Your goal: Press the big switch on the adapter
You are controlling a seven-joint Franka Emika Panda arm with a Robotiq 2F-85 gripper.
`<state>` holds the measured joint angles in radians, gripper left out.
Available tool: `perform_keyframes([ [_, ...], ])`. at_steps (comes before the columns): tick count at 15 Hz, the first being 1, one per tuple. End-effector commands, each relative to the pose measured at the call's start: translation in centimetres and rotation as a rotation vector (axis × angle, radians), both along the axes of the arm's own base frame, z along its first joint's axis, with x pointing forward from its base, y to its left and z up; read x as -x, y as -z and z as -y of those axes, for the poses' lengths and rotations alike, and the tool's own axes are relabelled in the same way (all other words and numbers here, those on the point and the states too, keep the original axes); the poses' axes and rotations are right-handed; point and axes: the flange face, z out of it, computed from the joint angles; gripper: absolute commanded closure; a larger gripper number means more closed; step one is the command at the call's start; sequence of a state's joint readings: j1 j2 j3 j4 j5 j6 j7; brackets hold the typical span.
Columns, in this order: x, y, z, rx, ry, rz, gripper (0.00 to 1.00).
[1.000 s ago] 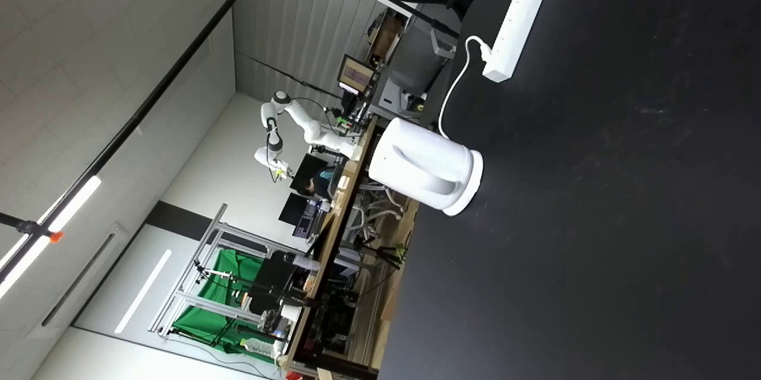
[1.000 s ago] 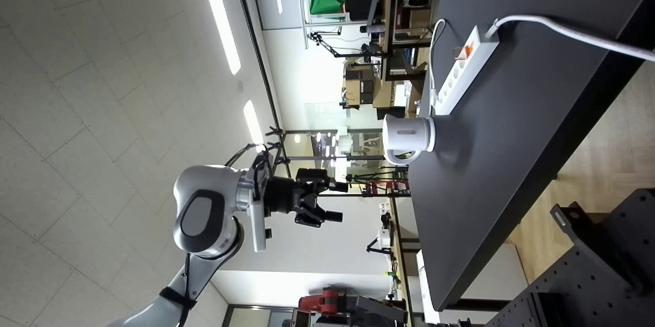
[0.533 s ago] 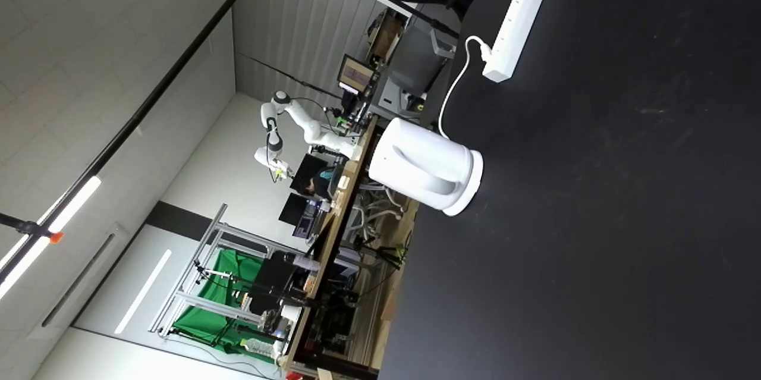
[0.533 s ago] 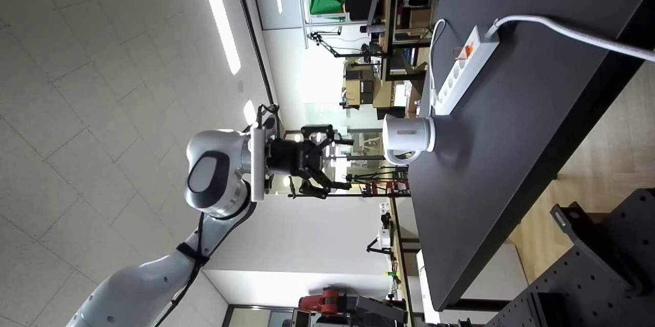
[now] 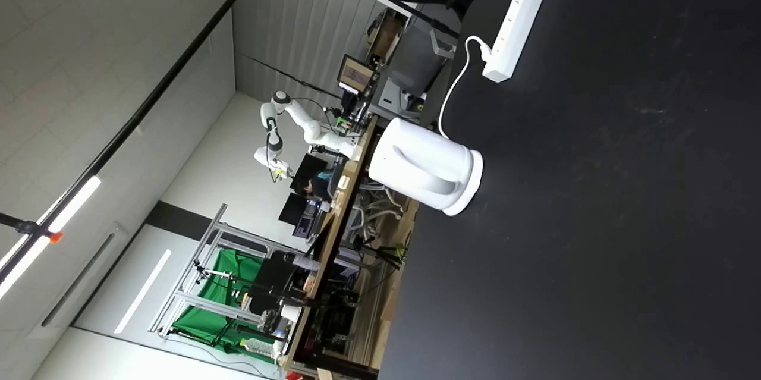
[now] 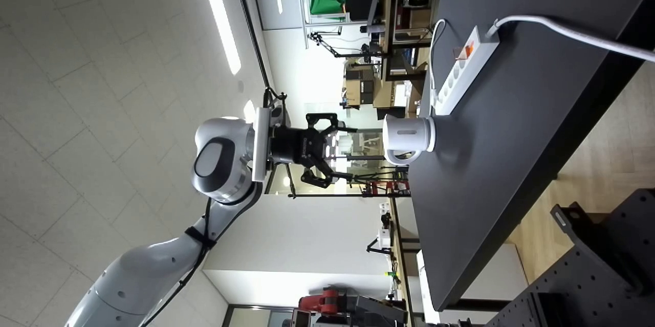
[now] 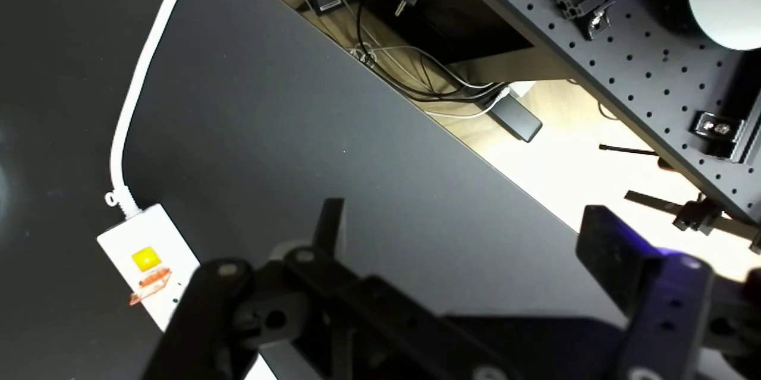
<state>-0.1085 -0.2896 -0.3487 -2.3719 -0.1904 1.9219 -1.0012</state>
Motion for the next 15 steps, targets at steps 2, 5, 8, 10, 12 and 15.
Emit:
perform_keyframes([
  [2, 0.1, -0.2, 0.0, 0.0, 0.001, 0.002, 0.0],
  [5, -0.6, -0.3, -0.1, 0.027, -0.059, 0.095, 0.0],
  [8, -3.5, 0.8, 0.3, 0.035, -0.128, 0.166, 0.0],
  [10, -5.7, 2.4, 0.7, 0.021, -0.152, 0.194, 0.0],
  [12, -8.0, 4.5, 1.3, 0.006, -0.148, 0.202, 0.25],
  [15, -11.7, 6.8, 3.1, 0.017, -0.125, 0.214, 0.4],
])
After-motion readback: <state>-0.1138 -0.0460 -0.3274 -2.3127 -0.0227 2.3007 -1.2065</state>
